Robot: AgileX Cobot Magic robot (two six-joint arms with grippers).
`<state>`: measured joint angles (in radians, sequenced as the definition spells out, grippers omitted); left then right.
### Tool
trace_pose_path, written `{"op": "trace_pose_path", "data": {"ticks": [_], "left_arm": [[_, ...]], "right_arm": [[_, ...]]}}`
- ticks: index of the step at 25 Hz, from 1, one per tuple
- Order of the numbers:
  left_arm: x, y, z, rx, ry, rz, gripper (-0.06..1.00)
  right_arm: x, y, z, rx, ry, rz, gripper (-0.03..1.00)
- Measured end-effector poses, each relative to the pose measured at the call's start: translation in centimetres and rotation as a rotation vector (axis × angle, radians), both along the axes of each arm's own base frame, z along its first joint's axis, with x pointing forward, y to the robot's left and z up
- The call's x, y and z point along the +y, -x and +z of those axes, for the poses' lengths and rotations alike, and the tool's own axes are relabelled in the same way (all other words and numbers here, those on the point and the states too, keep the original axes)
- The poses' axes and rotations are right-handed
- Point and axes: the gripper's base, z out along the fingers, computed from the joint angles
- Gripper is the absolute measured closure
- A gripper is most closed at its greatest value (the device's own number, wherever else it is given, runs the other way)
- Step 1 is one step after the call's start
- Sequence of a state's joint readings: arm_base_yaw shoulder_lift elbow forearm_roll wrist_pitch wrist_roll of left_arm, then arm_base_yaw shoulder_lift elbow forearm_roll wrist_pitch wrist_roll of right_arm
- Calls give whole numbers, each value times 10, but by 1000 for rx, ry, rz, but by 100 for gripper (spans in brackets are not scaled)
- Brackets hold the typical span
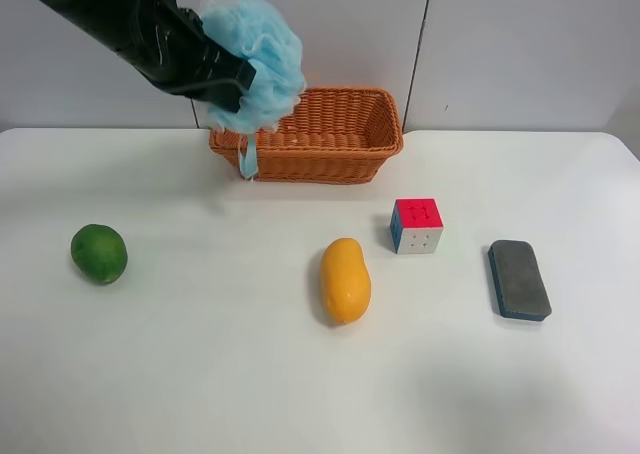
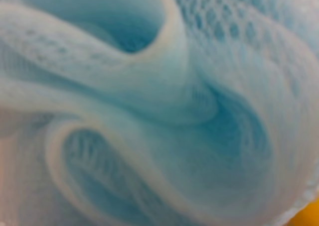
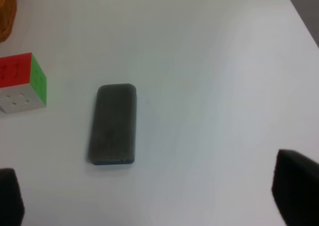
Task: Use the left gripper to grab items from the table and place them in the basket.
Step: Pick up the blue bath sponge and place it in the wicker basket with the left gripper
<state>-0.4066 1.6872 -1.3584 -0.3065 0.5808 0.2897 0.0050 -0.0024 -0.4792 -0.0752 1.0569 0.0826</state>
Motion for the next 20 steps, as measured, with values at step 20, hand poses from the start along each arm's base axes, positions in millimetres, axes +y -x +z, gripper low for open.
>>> {"op": "trace_pose_path", "data": {"ticks": [20], "left_arm": [[-39, -90, -44, -8, 3, 1, 83]], "right_arm": [[0, 0, 0, 0, 0, 0, -2]]}}
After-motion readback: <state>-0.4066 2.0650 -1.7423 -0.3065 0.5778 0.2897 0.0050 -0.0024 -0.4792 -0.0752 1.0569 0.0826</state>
